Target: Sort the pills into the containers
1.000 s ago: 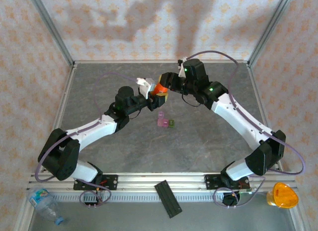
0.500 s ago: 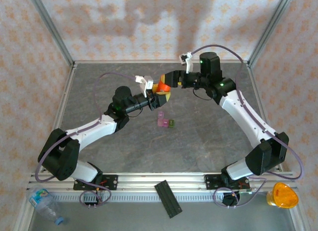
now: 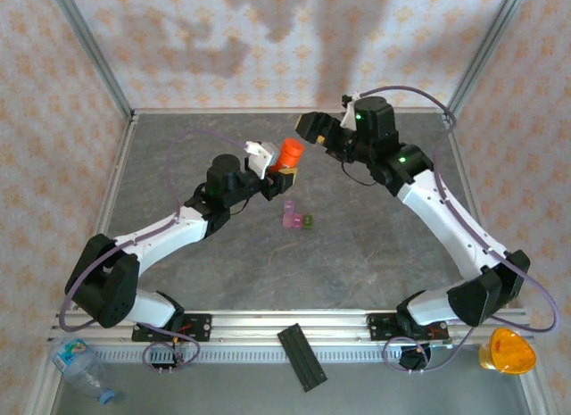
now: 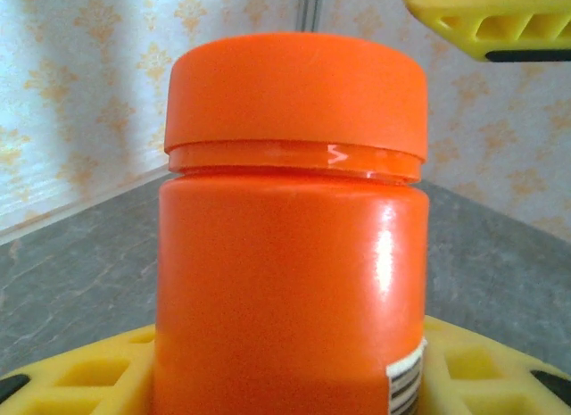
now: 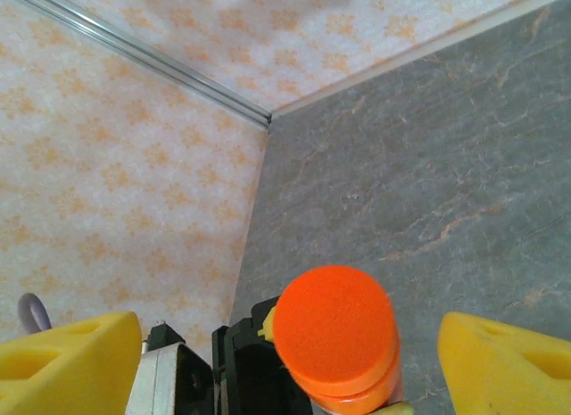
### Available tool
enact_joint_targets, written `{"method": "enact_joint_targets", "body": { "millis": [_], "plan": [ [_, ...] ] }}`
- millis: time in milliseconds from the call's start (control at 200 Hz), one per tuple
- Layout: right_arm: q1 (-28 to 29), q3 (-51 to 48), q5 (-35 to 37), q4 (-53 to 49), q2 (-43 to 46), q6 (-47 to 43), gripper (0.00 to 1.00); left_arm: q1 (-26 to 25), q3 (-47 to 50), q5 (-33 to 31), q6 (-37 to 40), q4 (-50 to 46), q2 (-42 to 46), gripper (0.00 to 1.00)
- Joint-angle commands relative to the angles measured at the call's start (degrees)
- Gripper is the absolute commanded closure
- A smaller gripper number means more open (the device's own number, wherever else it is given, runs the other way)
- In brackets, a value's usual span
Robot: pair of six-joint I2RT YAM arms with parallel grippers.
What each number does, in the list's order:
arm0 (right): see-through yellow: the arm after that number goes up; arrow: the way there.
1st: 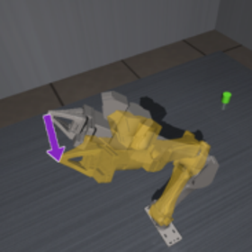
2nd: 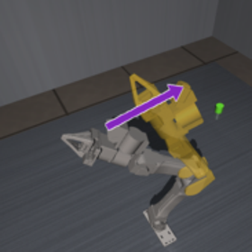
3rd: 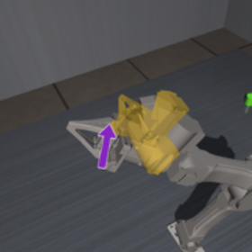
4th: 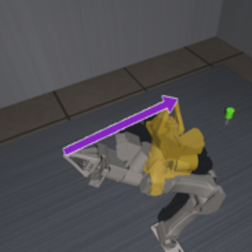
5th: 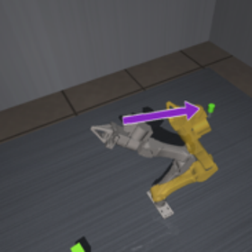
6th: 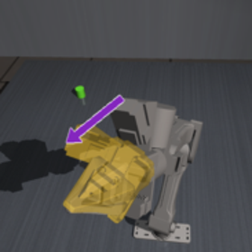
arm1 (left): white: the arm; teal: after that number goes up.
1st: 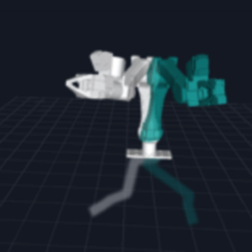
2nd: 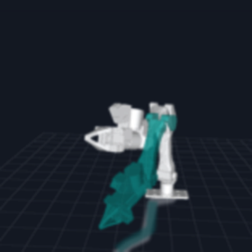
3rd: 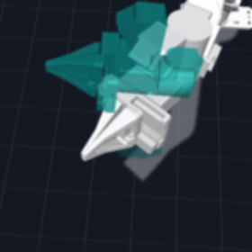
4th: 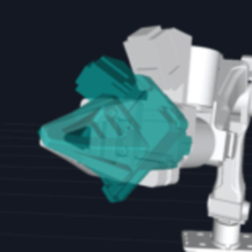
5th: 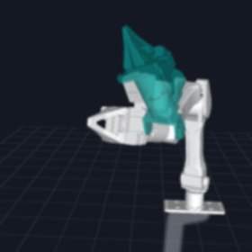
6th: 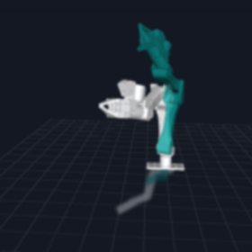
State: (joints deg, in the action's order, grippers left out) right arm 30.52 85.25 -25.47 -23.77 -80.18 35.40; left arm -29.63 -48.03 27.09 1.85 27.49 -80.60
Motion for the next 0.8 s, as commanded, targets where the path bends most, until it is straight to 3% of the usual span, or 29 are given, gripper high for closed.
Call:
{"method": "enact_joint_targets", "body": {
  "millis": [0,450,555,671,796],
  "plan": [
    [1.51,2.98,4.66,-1.9,-2.55,1.28,0.15,-0.16,-2.65,-2.13,3.36,0.19,2.02,1.0],
    [5.51,4.39,5.87,-1.91,-7.68,-0.02,0.19,-0.72,-2.74,-1.47,2.42,1.14,1.94,1.0],
    [5.51,3.79,6.08,-1.55,-7.69,0.05,0.26,-0.78,-2.68,-1.38,2.26,1.44,2.03,1.0],
    [5.51,3.33,5.56,-1.31,-7.69,-0.37,0.45,-0.92,-2.6,-1.5,1.94,1.74,2.17,1.0],
    [5.51,2.42,3.98,-1.05,-7.71,-1.98,0.56,-0.88,-2.74,-1.51,1.58,2.04,2.35,1.0]
  ]
}}
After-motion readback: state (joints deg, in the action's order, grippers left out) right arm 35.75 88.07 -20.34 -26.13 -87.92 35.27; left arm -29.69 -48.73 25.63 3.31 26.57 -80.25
